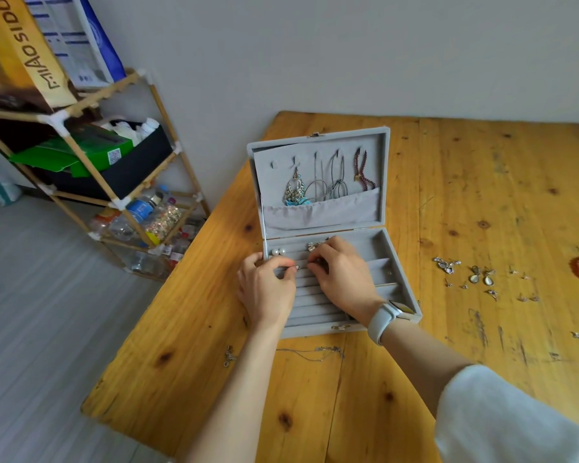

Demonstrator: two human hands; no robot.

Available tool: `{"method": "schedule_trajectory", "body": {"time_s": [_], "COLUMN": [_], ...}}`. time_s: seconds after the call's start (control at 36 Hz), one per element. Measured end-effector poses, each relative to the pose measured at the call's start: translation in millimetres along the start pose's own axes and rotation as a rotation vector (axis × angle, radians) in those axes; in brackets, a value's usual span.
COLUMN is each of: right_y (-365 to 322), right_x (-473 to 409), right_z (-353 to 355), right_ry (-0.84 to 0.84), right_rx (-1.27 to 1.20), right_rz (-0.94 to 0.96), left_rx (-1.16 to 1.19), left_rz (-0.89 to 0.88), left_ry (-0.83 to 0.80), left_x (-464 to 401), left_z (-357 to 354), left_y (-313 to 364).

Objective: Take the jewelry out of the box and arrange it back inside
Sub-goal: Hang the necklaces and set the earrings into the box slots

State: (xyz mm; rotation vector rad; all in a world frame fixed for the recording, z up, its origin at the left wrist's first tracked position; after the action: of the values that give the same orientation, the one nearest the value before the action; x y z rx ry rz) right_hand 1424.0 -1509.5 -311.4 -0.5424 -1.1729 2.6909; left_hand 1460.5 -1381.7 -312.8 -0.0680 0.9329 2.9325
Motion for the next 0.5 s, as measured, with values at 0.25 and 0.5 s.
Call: {"method": "schedule_trajectory", "body": {"time_s": [0.25,0.5], "right_y": [-5.0,-13.1], "right_x": [-0.5,-12.0], "right_z": [2.4,-1.6], "right_ry": [-0.017,-0.234], "right_rx": [0.013,0.156], "right_rz": [0.017,-0.018], "left_rx": [-0.009,-0.017], "left_rz": [-0.015,-0.011], "left_ry": [0.007,0.008], "left_x": [0.0,1.3], "left_z": [-0.7,1.0], "left_y": [0.0,1.0]}}
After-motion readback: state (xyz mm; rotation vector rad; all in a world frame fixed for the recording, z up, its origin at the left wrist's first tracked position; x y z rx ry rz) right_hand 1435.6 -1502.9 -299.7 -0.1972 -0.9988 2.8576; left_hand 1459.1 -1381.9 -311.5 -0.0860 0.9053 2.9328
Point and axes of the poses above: each hand's wrist, its own x-axis away from the middle knuckle, its own z-axis out of the back of the hand, y = z × x, the point moved 4 cm from there along -x, towards the middle knuckle, and after that the axes turned 12 degrees about -x, right-handed, at the moved point
